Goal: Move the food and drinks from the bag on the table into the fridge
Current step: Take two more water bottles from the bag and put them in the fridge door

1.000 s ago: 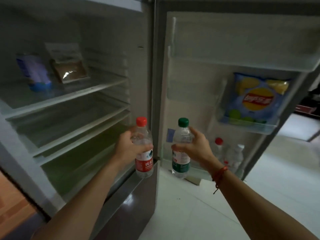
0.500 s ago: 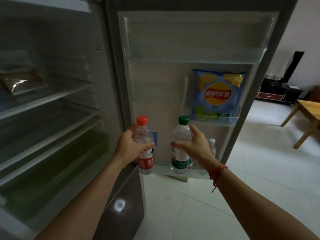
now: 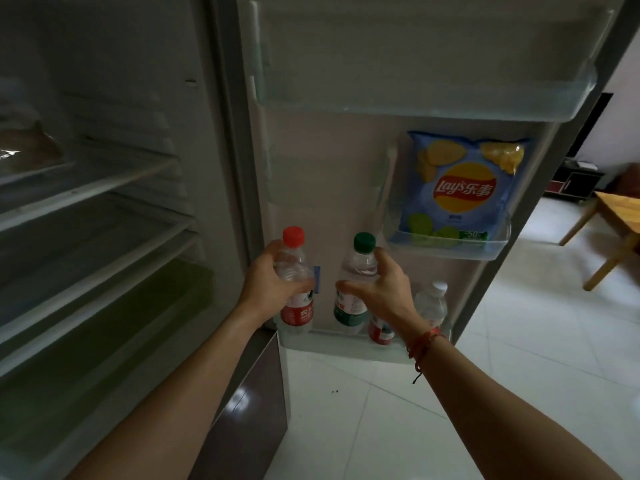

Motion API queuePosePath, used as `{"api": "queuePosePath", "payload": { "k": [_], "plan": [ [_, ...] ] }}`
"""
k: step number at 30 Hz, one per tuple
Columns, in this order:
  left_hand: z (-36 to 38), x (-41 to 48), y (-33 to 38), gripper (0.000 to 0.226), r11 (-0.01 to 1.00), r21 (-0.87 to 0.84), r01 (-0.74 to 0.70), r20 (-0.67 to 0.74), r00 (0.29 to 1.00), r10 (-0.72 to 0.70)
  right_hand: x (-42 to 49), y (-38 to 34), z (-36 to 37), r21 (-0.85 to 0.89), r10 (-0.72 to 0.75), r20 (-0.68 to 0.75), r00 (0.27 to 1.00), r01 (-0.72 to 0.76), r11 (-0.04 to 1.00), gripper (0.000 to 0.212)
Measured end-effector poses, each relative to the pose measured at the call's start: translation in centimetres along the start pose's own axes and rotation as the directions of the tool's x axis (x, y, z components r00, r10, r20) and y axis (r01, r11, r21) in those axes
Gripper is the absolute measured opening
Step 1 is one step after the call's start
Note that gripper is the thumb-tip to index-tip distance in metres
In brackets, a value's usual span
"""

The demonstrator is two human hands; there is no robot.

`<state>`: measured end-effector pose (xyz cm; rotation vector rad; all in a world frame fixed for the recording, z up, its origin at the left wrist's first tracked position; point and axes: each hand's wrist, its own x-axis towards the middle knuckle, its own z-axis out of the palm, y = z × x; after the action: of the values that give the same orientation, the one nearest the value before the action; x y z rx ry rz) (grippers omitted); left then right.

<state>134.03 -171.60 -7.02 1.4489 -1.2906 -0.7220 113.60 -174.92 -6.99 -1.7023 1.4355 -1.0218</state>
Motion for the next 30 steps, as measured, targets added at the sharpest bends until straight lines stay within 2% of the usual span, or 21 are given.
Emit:
{"api": "queuePosePath", "payload": {
  "k": [4,11,14,20,24,30],
  "plan": [
    [1.2,1.6,-1.4,0.062,0.999,-0.011,0.040,0.018,0.999,-0.040,1.6,1.3,1.5,-0.001,0.049,0.015,0.999,-0.049,0.999,0.064],
    [3.0,4.0,-4.7,0.059,0.996,-0.031,0.082,0.061,0.995,-0.080,4.1,4.6,3.7,0.003,0.143,0.042,0.989,-0.143,0.990,0.063],
    [3.8,4.7,-6.5,0.065,0.995,-0.017,0.095,0.079,0.992,-0.094,4.6,6.0,5.0,-0.032,0.176,0.039,0.984,-0.175,0.984,0.065],
    [5.1,5.1,-9.4,0.072,0.993,-0.013,0.121,0.096,0.988,-0.120,4.7,8.0,6.6,-0.128,0.147,0.032,0.989,-0.142,0.982,0.064],
    [5.8,5.2,-10.6,0.069,0.990,0.000,0.144,0.141,0.980,-0.143,4.7,8.8,7.3,-0.133,0.135,-0.004,0.991,-0.134,0.982,0.061],
    [6.7,5.6,-12.3,0.067,0.987,0.018,0.157,0.117,0.980,-0.158,4.7,9.6,7.5,-0.111,0.128,-0.013,0.992,-0.129,0.985,0.061]
  ]
}}
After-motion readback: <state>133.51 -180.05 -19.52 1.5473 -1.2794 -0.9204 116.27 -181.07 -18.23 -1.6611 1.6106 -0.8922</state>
